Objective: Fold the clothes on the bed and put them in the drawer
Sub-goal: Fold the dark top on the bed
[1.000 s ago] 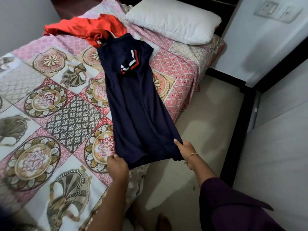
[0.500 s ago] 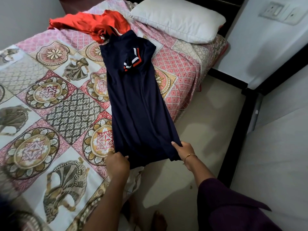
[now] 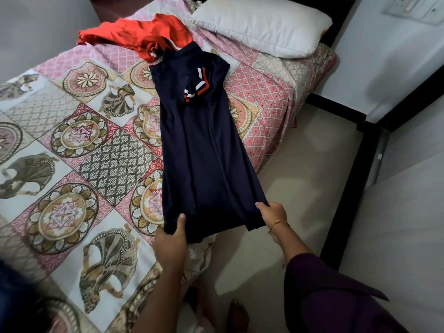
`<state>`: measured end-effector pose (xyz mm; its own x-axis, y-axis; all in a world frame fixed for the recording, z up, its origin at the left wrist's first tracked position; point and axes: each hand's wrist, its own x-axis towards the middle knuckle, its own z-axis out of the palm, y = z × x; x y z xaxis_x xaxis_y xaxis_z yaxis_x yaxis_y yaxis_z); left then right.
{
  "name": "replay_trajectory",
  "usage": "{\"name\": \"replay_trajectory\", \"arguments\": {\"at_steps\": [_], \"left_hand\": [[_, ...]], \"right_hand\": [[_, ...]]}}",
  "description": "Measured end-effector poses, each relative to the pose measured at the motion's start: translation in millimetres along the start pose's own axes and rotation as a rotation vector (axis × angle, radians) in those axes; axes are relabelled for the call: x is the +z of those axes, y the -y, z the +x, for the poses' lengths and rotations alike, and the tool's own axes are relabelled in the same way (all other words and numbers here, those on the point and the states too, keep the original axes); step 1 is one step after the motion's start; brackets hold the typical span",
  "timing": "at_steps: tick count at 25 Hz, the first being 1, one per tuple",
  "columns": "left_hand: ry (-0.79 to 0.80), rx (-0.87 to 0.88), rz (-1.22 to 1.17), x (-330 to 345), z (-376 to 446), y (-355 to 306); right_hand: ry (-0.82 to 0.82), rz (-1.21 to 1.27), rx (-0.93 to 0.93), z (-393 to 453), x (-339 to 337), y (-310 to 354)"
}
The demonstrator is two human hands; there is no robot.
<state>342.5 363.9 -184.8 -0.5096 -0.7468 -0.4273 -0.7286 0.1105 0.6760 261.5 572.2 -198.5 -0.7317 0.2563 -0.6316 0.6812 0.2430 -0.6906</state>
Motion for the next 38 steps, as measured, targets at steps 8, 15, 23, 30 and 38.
{"name": "replay_trajectory", "arguments": {"at_steps": [8,15,23,30,38], "left_hand": [[-0.028,0.184,-0.073,-11,-19,-12],[0.114,-0.039,-0.624,-5,16,-106],[0.308,-0.077,-0.730,31,147,-197],[0.031,-0.049,0.203,47,164,-176],[0.223,-0.080,0.393,48,170,-181]], "right_hand": [[0.061,0.303,0.091,-19,-9,22],[0.273,0.402,0.003,5,-3,111],[0.247,0.522,0.066,97,57,222],[-0.175,-0.553,0.011,132,75,184],[0.125,-0.662,0.124,146,61,203]]}}
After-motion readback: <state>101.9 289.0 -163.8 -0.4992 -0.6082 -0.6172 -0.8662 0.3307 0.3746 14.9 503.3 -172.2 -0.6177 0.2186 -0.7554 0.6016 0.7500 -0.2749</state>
